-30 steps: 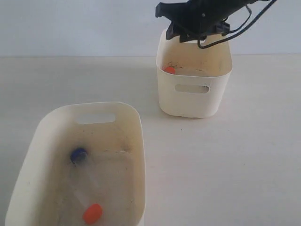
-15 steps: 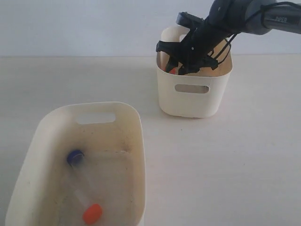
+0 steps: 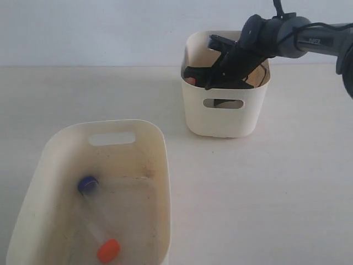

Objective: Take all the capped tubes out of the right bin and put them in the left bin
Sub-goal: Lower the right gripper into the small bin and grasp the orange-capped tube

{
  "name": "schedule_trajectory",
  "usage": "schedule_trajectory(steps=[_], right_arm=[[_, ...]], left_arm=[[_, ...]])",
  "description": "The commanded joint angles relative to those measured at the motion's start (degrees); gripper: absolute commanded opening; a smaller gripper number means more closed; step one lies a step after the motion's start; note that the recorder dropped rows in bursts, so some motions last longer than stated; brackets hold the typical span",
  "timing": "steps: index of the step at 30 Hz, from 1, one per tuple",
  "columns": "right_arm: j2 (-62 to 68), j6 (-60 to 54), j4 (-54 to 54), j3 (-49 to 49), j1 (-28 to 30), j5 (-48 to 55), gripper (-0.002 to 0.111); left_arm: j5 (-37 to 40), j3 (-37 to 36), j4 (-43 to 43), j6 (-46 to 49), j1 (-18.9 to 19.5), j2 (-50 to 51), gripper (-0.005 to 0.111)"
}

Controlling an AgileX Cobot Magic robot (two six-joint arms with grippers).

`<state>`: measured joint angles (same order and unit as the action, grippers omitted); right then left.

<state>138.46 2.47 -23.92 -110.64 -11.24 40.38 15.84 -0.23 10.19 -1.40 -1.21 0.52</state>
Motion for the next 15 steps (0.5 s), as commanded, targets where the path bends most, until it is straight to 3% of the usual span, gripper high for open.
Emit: schedule_trajectory(steps=[1,10,15], right_arm=[[1.18,-0.14,2.2,-0.32,-0.15,0.36,0.061],[3.83,1.25,6.19,-0.32,-0.15,1.68,0.059],[3.94,3.16,12.59,-0.32,-0.15,2.4,0.039]], left_arm=[[-0.88,0.23,-0.06,-0.66,0.06,-0.11,0.004],[-0.88,0.23,-0.06,-0.66,0.06,-0.11,0.004],[-0.88,0.23,-0.06,-0.66,0.06,-0.11,0.004]])
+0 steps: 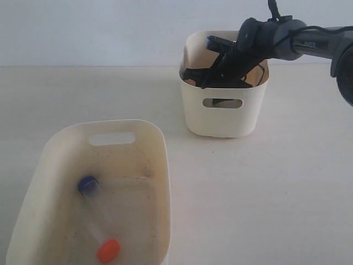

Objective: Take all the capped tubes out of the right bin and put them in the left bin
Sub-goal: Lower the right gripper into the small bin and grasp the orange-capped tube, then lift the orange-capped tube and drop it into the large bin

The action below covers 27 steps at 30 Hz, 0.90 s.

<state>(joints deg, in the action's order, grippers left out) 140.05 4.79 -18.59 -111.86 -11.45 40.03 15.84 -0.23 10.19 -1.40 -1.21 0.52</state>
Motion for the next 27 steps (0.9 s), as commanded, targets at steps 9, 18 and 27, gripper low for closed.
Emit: schedule_trajectory(steps=[9,18,27], right_arm=[[2.35,1.09,8.84,0.23,0.07,3.09,0.0],[-4.91,3.5,9.21,-2.98,0.5,5.49,0.0],[-16.21,3.38,11.17,-2.98,0.5,8.91,0.0]], left_arm=[[-0.88,0.23,-0.06,-0.66,0.06,-0.11,0.004],[-0.88,0.23,-0.06,-0.66,0.06,-0.11,0.004],[-0.88,0.23,-0.06,-0.66,0.06,-0.11,0.004]])
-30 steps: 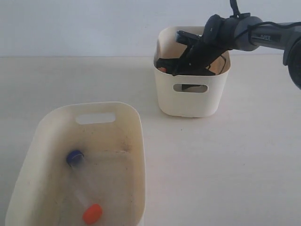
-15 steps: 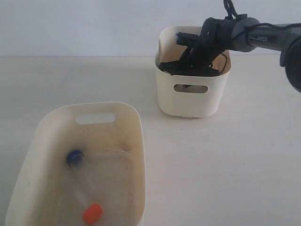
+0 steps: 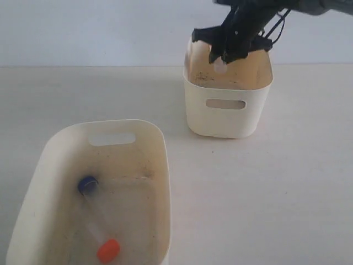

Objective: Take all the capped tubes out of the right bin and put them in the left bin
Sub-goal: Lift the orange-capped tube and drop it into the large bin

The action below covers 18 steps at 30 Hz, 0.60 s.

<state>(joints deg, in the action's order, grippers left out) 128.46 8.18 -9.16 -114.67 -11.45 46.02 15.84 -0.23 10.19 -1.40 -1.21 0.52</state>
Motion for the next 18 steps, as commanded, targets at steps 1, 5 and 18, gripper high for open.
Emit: schedule_trajectory(steps=[1,5,18], right_arm=[[-5.34,-0.49,1.74,-0.18,0.5,3.92,0.0],[-11.53,-3.25,1.4,2.14,-0.22,8.4,0.0],[-43.91,-5.66,-1.76,42.21,-17.66,-9.96,0.0]], left_arm=[[-0.88,0.23,-0.06,-0.66,0.06,-0.11,0.004],[-0.88,0.23,-0.06,-0.66,0.06,-0.11,0.004],[-0.88,0.23,-0.06,-0.66,0.06,-0.11,0.004]])
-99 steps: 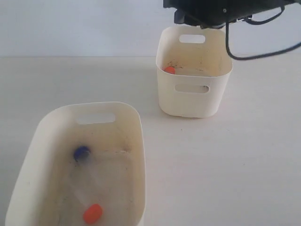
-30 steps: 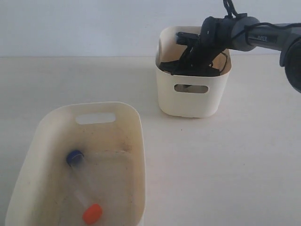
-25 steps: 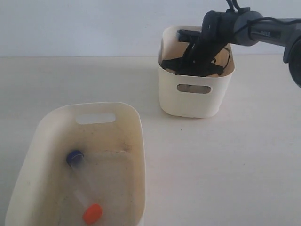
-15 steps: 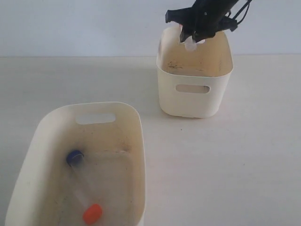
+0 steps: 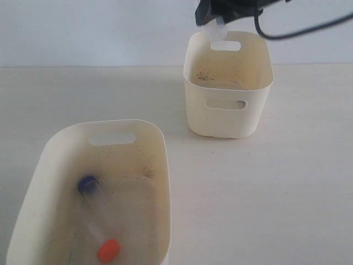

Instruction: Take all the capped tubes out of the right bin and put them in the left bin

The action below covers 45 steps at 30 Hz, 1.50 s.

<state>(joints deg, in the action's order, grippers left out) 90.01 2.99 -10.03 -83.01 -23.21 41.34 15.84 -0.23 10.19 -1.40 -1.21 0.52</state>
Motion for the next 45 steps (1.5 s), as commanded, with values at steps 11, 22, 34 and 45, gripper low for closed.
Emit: schedule_trajectory(steps=[11,22,34,45], right_arm=[[-4.85,5.91,-7.51,27.03,-28.2,-27.69,0.015],[-1.6,4.51,-1.81,25.53,-28.89,-27.64,0.064],[-0.69,13.55,20.79,0.8,-5.73,-4.02,0.051],[21.18,10.54,24.42,-23.94,1.53,20.37,0.051]], left_arm=[[-0.88,0.23,-0.06,-0.66,0.06,-0.11,0.004],[-0.88,0.23,-0.06,-0.66,0.06,-0.11,0.004],[-0.88,0.23,-0.06,-0.66,0.06,-0.11,0.004],[-0.88,0.23,-0.06,-0.66,0.06,-0.11,0.004]])
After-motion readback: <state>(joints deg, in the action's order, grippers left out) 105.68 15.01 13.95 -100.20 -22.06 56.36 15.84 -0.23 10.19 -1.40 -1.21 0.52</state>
